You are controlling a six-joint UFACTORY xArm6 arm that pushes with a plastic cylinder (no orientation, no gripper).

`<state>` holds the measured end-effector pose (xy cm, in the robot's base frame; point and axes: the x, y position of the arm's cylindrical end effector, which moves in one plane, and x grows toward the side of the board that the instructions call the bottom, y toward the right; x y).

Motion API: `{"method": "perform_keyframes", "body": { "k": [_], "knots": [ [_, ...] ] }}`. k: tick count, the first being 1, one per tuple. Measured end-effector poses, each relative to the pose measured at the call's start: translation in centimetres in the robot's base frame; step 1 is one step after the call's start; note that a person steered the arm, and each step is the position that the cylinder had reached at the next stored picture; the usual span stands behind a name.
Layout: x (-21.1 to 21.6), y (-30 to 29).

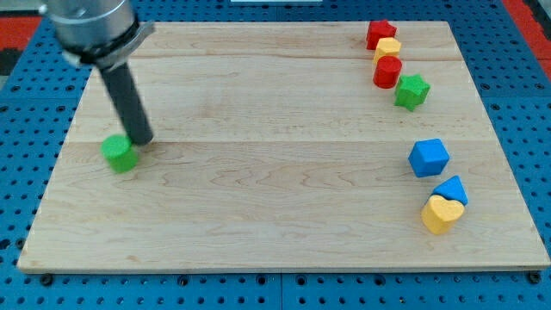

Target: Move the green star diagonal to the green circle

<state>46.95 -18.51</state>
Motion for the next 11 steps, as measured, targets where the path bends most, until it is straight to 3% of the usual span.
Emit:
{"method": "perform_keyframes", "body": {
  "k": [1,2,3,5,8,9,10,11],
  "knots": [
    [7.7,-0.4],
    [6.4,1.0],
    [-0.1,5.9],
    [-3.1,29.1],
    [-8.6,45.6],
    [-11.5,38.3],
    [-11.6,31.0],
    [-12.8,31.3]
  ]
}}
